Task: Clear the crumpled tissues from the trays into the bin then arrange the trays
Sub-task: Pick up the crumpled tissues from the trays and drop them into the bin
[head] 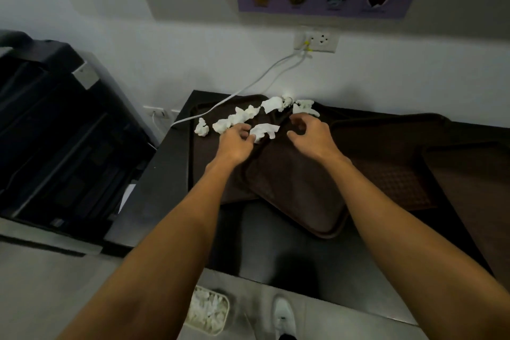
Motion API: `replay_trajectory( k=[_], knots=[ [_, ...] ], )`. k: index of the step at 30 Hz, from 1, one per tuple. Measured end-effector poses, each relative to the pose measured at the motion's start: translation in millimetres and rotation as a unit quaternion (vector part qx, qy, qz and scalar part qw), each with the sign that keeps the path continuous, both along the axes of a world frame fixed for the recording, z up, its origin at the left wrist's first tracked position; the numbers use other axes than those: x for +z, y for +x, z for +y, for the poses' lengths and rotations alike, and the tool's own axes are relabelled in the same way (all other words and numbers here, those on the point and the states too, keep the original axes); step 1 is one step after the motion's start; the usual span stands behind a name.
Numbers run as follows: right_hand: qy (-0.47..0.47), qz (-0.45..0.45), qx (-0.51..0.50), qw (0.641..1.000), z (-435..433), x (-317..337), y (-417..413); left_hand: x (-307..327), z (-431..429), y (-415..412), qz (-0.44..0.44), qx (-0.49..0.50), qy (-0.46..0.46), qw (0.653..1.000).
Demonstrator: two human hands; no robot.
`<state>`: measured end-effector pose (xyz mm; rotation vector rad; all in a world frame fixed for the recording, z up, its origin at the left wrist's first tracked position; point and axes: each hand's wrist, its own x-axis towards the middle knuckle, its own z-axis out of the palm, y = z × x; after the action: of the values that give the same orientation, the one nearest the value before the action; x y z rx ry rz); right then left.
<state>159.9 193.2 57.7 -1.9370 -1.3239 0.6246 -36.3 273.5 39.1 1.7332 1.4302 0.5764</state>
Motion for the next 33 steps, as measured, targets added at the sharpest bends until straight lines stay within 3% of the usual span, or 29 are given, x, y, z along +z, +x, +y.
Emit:
replay_trajectory(
  k=[12, 21, 27, 33],
  knots=[
    [-0.029, -0.011, 0.012, 0.999, 24, -44, 46, -63, 73, 45, 0.147, -0.127, 0.026, 0.981],
    [-0.055, -0.006, -0.022, 0.998, 50, -55, 84, -72, 77, 55, 0.090, -0.073, 0.038, 0.993],
    [-0.011, -0.080, -0.029, 0.996, 94, -78, 106, -55, 80, 51, 0.025, -0.005, 0.065, 0.998],
    [-0.088, -0.115, -0.006, 0.989, 132, -99, 105, -43, 76, 36, -0.013, 0.022, 0.071, 0.997]
  ],
)
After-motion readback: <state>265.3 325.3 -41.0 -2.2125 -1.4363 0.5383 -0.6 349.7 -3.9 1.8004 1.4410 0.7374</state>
